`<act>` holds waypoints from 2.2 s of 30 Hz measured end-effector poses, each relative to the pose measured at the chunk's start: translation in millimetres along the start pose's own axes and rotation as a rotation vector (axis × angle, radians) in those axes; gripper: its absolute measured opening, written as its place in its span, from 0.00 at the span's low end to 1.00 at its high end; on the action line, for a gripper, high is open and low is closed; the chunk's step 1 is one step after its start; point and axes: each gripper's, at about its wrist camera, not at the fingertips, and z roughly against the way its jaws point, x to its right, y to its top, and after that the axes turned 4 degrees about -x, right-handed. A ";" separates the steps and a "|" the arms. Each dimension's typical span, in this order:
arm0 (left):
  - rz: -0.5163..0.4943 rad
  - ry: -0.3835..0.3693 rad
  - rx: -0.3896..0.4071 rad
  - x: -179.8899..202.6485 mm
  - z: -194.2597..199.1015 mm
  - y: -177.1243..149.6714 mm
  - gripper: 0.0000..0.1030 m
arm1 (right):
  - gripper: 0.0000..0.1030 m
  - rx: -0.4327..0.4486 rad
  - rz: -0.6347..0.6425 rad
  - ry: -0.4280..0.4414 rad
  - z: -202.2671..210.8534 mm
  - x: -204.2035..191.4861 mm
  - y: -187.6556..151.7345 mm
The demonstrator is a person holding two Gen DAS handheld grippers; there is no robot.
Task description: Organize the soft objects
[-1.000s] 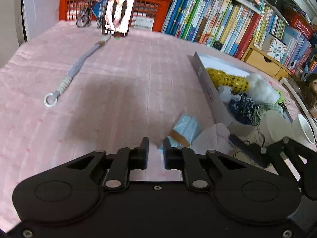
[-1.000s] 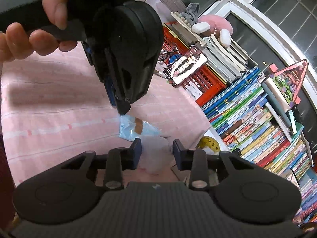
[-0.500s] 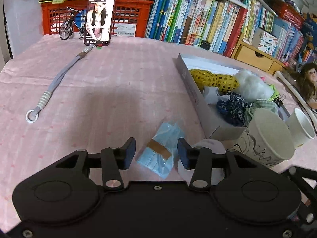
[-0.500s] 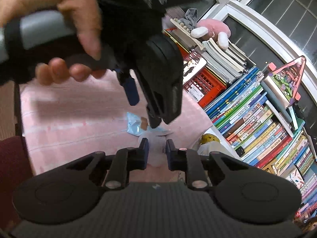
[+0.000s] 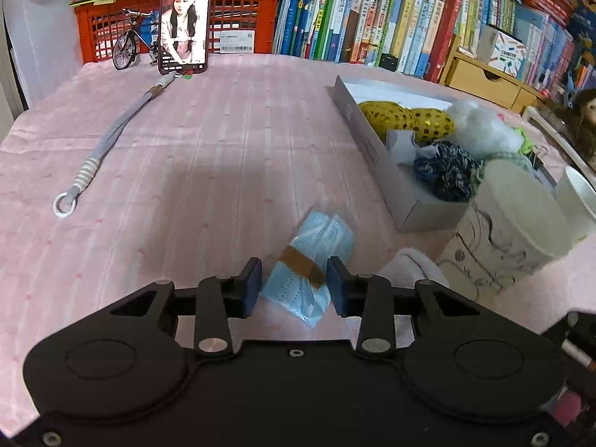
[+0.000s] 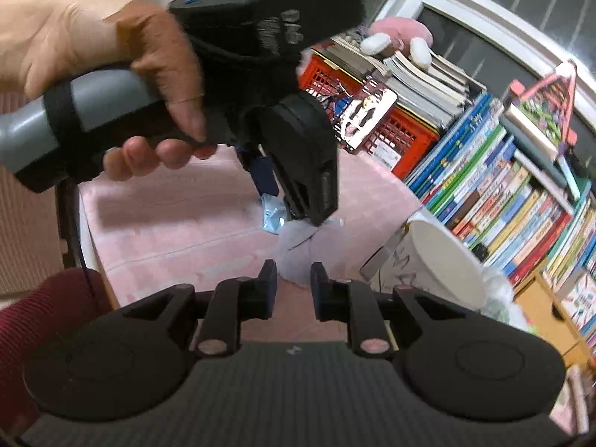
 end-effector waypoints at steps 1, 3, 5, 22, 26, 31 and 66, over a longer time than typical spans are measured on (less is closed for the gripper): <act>-0.004 0.001 0.002 -0.4 2.2 -2.7 0.35 | 0.37 0.005 -0.019 0.003 1.5 1.7 -1.5; -0.017 0.005 0.006 -1.0 6.8 -8.8 0.35 | 0.41 0.012 -0.049 0.007 4.3 4.0 -4.4; -0.023 0.007 0.007 -1.9 11.5 -14.4 0.35 | 0.43 0.021 -0.073 0.006 6.1 5.7 -7.0; -0.067 0.005 -0.011 -0.2 33.5 -35.9 0.35 | 0.64 0.092 -0.056 0.059 1.4 4.6 -4.9; -0.062 0.002 -0.005 -2.8 33.8 -35.7 0.40 | 0.48 0.083 -0.055 0.054 -1.4 6.2 -5.0; -0.108 0.040 0.022 -1.3 33.3 -37.5 0.52 | 0.50 0.083 -0.053 0.057 -4.1 9.3 -4.9; -0.272 0.043 0.045 14.7 38.9 -49.3 0.34 | 0.40 0.093 -0.113 0.115 9.4 25.2 -9.8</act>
